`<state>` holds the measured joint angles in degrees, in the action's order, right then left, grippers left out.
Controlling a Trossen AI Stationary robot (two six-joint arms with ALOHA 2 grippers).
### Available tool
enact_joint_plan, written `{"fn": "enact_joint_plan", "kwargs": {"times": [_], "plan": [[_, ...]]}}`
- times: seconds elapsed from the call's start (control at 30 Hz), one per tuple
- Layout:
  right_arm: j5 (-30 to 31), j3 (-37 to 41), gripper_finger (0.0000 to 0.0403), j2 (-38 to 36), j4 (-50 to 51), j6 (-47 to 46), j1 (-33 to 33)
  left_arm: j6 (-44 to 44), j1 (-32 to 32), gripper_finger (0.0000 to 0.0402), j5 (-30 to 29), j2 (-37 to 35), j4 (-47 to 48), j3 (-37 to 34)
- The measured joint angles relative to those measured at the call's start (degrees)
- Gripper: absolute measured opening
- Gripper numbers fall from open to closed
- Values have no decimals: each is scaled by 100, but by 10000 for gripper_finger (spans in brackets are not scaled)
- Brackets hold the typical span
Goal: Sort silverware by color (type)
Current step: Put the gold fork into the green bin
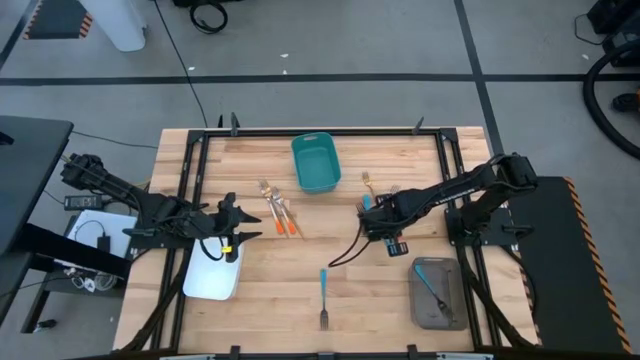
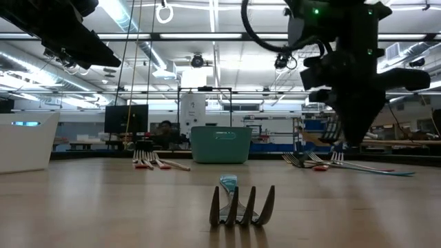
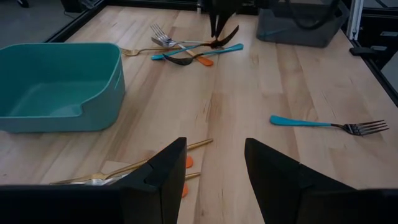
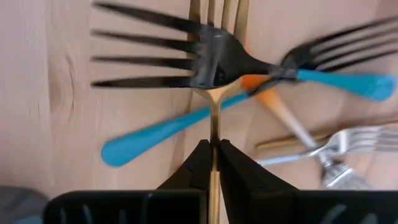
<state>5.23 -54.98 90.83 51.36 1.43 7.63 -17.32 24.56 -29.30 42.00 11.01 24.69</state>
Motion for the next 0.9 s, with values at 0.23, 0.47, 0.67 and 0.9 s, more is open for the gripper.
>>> {"fn": "enact_joint_plan", "kwargs": {"times": [0.23,0.47,0.67,0.9], "plan": [[-189,164,27,0,305,25,-178,2,0,172,0,-1,-1,0],[-615,196,27,0,928,-39,-304,4,0,172,0,-2,-1,0],[-835,196,27,-3,1601,-212,-450,11,0,172,0,0,-1,0],[-960,177,27,85,2004,-429,-578,49,0,172,0,0,-2,0]]}}
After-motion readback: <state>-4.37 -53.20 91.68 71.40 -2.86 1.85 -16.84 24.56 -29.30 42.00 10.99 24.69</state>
